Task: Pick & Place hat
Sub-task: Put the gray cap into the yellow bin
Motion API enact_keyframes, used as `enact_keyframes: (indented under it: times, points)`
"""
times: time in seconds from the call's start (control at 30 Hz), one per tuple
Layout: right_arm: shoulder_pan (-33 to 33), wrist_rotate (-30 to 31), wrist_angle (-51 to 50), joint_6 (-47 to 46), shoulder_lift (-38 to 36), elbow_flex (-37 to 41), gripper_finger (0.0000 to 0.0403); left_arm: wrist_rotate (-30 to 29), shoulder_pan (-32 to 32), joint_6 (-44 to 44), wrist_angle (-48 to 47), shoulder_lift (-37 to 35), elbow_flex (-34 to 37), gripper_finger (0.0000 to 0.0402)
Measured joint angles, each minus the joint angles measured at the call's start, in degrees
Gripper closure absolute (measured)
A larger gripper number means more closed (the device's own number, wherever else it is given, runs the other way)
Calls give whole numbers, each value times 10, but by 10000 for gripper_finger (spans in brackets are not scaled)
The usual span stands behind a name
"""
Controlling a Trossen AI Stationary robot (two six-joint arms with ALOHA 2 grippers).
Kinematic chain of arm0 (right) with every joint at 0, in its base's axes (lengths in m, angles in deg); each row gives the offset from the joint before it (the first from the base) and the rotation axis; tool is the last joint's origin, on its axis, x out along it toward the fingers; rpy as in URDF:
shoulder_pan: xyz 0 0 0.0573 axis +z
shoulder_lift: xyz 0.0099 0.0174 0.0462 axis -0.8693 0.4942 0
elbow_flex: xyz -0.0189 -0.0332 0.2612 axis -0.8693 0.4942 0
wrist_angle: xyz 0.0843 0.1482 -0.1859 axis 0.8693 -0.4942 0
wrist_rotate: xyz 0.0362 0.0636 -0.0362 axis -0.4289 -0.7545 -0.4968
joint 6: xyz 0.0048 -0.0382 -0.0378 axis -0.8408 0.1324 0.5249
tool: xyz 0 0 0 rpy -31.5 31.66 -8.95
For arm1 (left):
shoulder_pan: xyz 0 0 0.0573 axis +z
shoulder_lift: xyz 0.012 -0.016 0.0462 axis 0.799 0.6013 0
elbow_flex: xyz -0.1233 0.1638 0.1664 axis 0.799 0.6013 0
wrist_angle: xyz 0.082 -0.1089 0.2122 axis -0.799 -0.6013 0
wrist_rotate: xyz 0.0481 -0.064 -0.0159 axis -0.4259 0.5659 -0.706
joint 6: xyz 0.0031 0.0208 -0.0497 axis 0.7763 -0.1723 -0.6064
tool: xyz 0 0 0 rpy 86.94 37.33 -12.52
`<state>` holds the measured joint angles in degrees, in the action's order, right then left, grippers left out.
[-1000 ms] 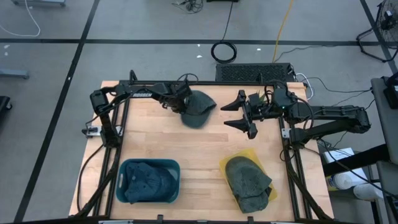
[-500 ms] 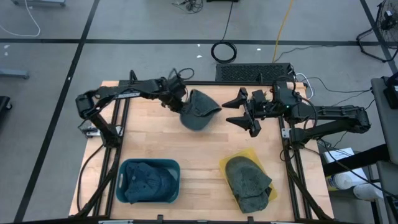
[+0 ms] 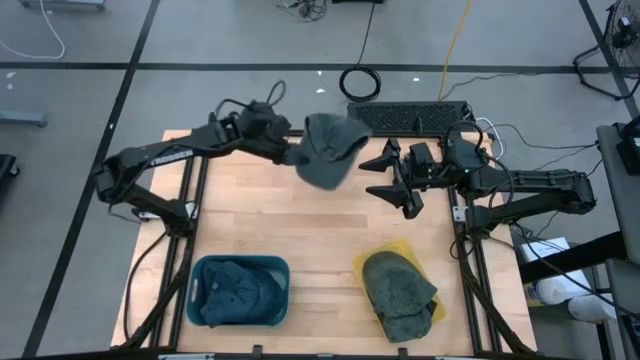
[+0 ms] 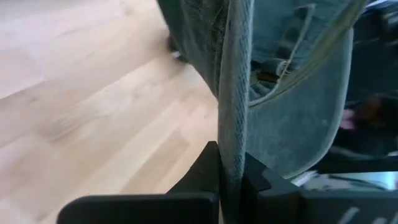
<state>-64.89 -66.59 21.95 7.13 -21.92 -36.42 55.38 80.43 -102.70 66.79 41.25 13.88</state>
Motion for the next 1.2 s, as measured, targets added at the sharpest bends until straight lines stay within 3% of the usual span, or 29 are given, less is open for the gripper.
enact_keyframes:
  times: [0.43, 0.77, 1.2]
  points:
    - [0, -1, 0, 15, 0, 0, 128, 79, -6, -113, 211, -35, -4, 392]
    - [0, 0, 10, 81, 0, 0, 128, 257, -19, -224, 385, -35, -13, 392]
    - [0, 2, 57, 226, 0, 0, 128, 402, -66, -303, 430, -35, -13, 392]
